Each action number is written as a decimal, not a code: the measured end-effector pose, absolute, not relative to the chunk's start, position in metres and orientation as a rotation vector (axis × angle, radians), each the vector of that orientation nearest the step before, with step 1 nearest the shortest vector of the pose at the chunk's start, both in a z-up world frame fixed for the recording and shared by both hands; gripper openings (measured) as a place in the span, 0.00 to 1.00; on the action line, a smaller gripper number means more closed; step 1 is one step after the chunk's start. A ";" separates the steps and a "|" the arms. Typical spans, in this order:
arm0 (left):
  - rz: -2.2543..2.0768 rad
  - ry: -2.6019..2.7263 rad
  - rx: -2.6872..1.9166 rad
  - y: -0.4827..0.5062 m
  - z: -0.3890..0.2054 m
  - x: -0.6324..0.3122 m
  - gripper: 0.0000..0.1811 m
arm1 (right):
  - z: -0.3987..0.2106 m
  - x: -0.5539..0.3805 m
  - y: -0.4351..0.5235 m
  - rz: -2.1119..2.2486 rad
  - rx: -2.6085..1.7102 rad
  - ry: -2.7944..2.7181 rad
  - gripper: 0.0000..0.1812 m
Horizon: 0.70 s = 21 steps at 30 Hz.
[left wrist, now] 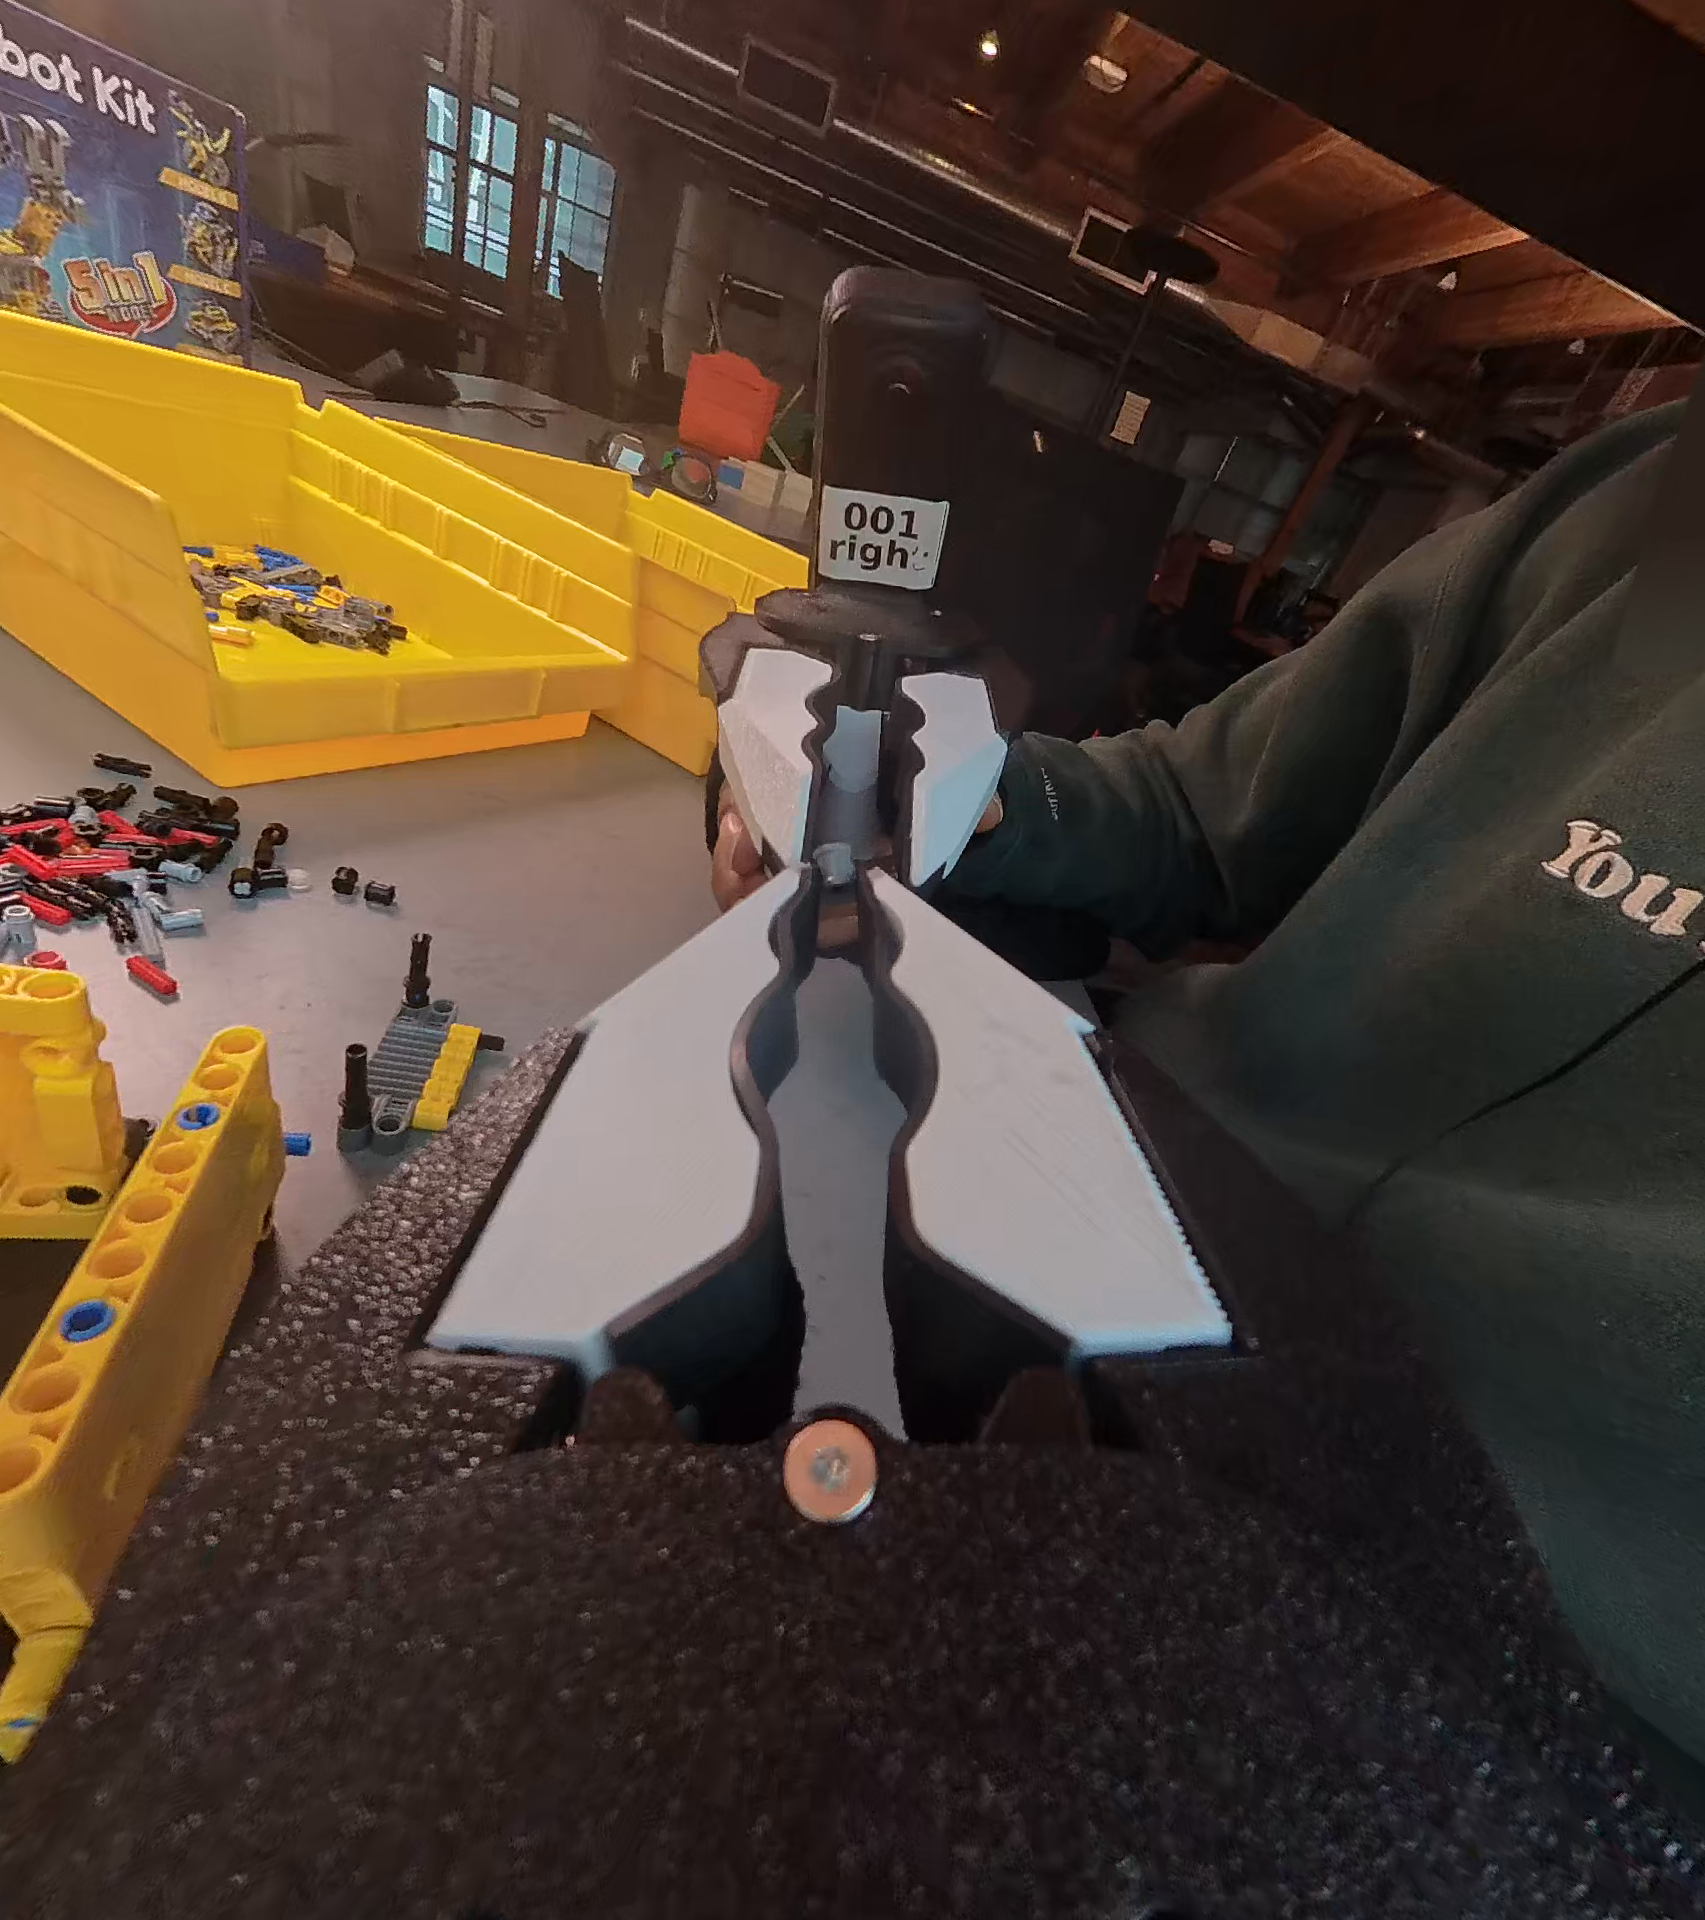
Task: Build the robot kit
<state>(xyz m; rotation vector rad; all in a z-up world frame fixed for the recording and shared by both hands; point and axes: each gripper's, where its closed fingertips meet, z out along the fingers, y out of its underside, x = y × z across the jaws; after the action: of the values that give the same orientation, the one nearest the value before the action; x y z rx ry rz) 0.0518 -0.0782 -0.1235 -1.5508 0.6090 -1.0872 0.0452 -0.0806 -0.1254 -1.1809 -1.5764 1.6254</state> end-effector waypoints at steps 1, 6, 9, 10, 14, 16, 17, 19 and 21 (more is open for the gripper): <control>-1.084 0.608 -1.556 -0.078 -0.124 0.052 0.03 | -0.127 0.045 -0.080 1.618 -1.191 -1.583 0.09; -1.073 0.594 -1.567 -0.075 -0.126 0.051 0.03 | -0.128 0.045 -0.077 1.638 -1.235 -1.578 0.09; -1.061 0.587 -1.567 -0.074 -0.125 0.049 0.03 | -0.128 0.045 -0.076 1.643 -1.242 -1.571 0.09; -1.062 0.581 -1.565 -0.074 -0.125 0.048 0.04 | -0.128 0.045 -0.076 1.640 -1.240 -1.572 0.09; -1.095 0.580 -1.566 -0.077 -0.124 0.048 0.03 | -0.129 0.046 -0.078 1.625 -1.220 -1.587 0.09; -1.099 0.588 -1.566 -0.078 -0.124 0.049 0.03 | -0.130 0.046 -0.079 1.625 -1.217 -1.599 0.09; -1.102 0.596 -1.566 -0.079 -0.124 0.050 0.03 | -0.130 0.046 -0.080 1.628 -1.214 -1.608 0.09; -1.103 0.610 -1.566 -0.080 -0.124 0.051 0.03 | -0.131 0.047 -0.082 1.637 -1.212 -1.617 0.09; -1.106 0.619 -1.566 -0.081 -0.124 0.052 0.03 | -0.132 0.047 -0.084 1.641 -1.208 -1.627 0.09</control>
<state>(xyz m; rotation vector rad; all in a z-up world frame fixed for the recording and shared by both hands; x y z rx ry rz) 0.0516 -0.0814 -0.1243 -1.5661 0.6185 -1.1059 0.0471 -0.0841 -0.1317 -1.2078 -1.6267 1.6414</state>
